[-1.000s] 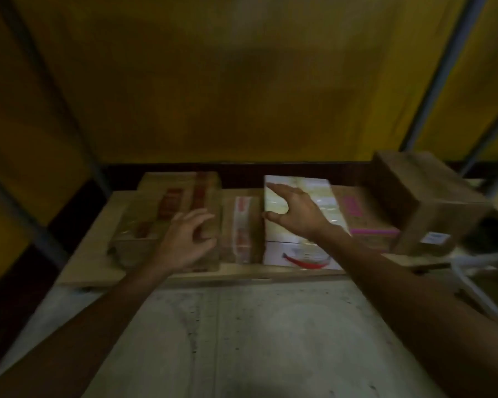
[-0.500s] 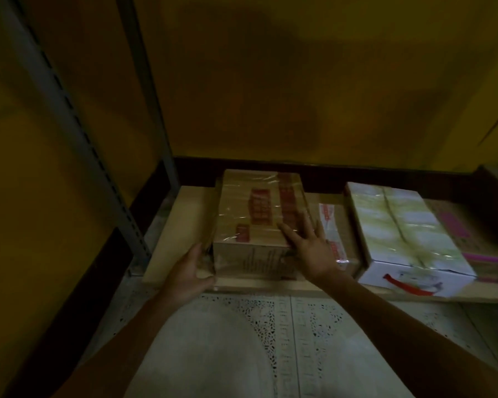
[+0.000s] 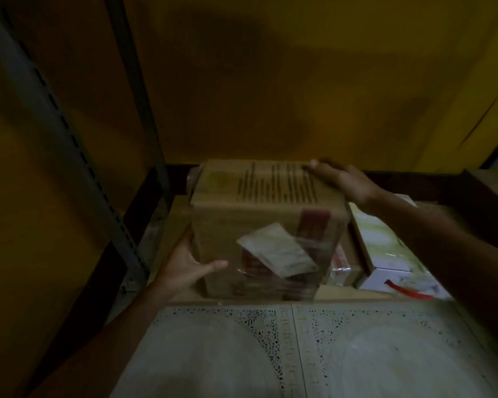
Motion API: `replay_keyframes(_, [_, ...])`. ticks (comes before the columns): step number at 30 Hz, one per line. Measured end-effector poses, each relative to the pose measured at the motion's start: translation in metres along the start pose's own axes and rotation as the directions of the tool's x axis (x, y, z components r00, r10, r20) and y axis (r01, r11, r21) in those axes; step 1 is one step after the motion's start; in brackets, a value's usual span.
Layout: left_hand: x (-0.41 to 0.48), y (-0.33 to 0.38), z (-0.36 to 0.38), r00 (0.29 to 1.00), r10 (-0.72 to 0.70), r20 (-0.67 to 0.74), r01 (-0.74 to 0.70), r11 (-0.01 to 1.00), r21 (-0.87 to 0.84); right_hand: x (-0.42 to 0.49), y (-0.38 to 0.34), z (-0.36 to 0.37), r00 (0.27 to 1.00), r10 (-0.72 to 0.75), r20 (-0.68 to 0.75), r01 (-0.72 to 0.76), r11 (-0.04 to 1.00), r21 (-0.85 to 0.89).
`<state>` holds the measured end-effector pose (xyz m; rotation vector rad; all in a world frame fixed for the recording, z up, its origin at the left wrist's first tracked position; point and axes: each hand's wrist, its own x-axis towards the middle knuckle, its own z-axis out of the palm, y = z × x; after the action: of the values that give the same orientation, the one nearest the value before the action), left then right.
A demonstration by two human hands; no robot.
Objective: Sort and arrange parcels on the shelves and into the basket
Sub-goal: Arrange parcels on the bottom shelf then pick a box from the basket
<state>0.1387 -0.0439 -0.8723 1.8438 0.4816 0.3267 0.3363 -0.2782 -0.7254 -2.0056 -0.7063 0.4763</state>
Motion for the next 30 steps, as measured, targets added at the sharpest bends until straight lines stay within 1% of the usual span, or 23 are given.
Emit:
replay_keyframes(1, [-0.003,0.003,0.003,1.000,-0.007,-0.016,0.006,0.998,-0.069,-0.003,0.004,0.003,1.000,0.024,-0.008,-0.023,0.988,0.151])
replay_keyframes(2, [-0.005,0.007,0.005,0.998,-0.020,-0.053,0.013,0.990,-0.144,-0.006,0.008,0.008,0.999,0.042,0.003,-0.041,0.964,0.264])
replay_keyframes(3, [-0.006,0.012,0.007,0.995,-0.046,-0.093,0.025,0.976,-0.217,-0.011,0.012,0.015,0.999,0.027,0.016,-0.031,0.949,0.314])
replay_keyframes(5, [-0.008,0.021,0.010,0.982,-0.142,-0.128,0.091,0.935,-0.343,-0.017,0.018,0.031,0.998,-0.060,0.029,0.053,0.977,0.204])
replay_keyframes(7, [-0.010,0.024,0.008,0.971,-0.215,-0.110,0.154,0.903,-0.401,-0.016,0.021,0.043,0.993,-0.110,0.037,0.103,0.985,0.141])
replay_keyframes(9, [-0.017,0.025,0.007,0.971,-0.208,-0.118,0.144,0.903,-0.404,-0.013,0.023,0.051,0.990,-0.140,0.024,0.136,0.982,0.128])
replay_keyframes(12, [-0.025,0.026,0.007,0.958,-0.229,-0.173,0.154,0.919,-0.364,-0.005,0.032,0.066,0.989,-0.138,-0.051,0.143,0.983,0.119])
replay_keyframes(13, [-0.026,0.024,0.006,0.956,-0.235,-0.175,0.158,0.916,-0.368,-0.001,0.035,0.072,0.987,-0.130,-0.096,0.140,0.984,0.110])
replay_keyframes(15, [-0.031,0.023,0.002,0.974,-0.182,-0.135,0.118,0.916,-0.382,0.008,0.041,0.080,0.972,-0.081,-0.221,0.112,0.986,0.128])
replay_keyframes(17, [-0.044,0.018,-0.004,0.990,-0.127,-0.068,0.101,0.948,-0.303,0.018,0.048,0.085,0.947,0.008,-0.320,0.063,0.976,0.210])
replay_keyframes(18, [-0.052,0.013,-0.003,0.990,-0.137,-0.017,0.130,0.965,-0.227,0.023,0.053,0.087,0.943,0.054,-0.327,0.028,0.970,0.241])
replay_keyframes(19, [-0.059,0.009,0.000,0.987,-0.159,0.035,0.162,0.978,-0.131,0.026,0.059,0.090,0.951,0.097,-0.292,-0.023,0.969,0.247])
replay_keyframes(20, [-0.065,0.004,0.005,0.984,-0.170,0.058,0.171,0.985,-0.013,0.028,0.066,0.094,0.966,0.138,-0.219,-0.089,0.972,0.218])
replay_keyframes(21, [-0.066,0.000,0.010,0.986,-0.167,0.025,0.163,0.980,0.117,0.028,0.072,0.098,0.976,0.181,-0.124,-0.162,0.976,0.147])
replay_keyframes(22, [-0.064,-0.004,0.013,0.988,-0.149,-0.049,0.156,0.962,0.223,0.027,0.077,0.102,0.972,0.231,-0.045,-0.229,0.972,0.046])
replay_keyframes(23, [-0.061,-0.006,0.015,0.984,-0.123,-0.126,0.156,0.941,0.301,0.025,0.082,0.107,0.962,0.274,-0.012,-0.274,0.960,-0.051])
replay_keyframes(24, [-0.056,-0.008,0.017,0.977,-0.100,-0.186,0.161,0.923,0.349,0.025,0.085,0.110,0.957,0.288,-0.025,-0.289,0.949,-0.123])
replay_keyframes(26, [-0.051,-0.013,0.018,0.964,-0.085,-0.251,0.179,0.907,0.381,0.027,0.090,0.111,0.969,0.235,-0.073,-0.245,0.953,-0.178])
replay_keyframes(27, [-0.049,-0.015,0.019,0.958,-0.093,-0.270,0.197,0.898,0.392,0.026,0.092,0.109,0.976,0.209,-0.063,-0.215,0.969,-0.123])
replay_keyframes(29, [-0.044,-0.015,0.023,0.935,-0.118,-0.334,0.267,0.855,0.444,0.022,0.097,0.104,0.979,0.199,0.041,-0.202,0.975,0.091])
replay_keyframes(30, [-0.040,-0.012,0.025,0.918,-0.130,-0.376,0.316,0.812,0.491,0.019,0.100,0.100,0.980,0.181,0.082,-0.190,0.974,0.123])
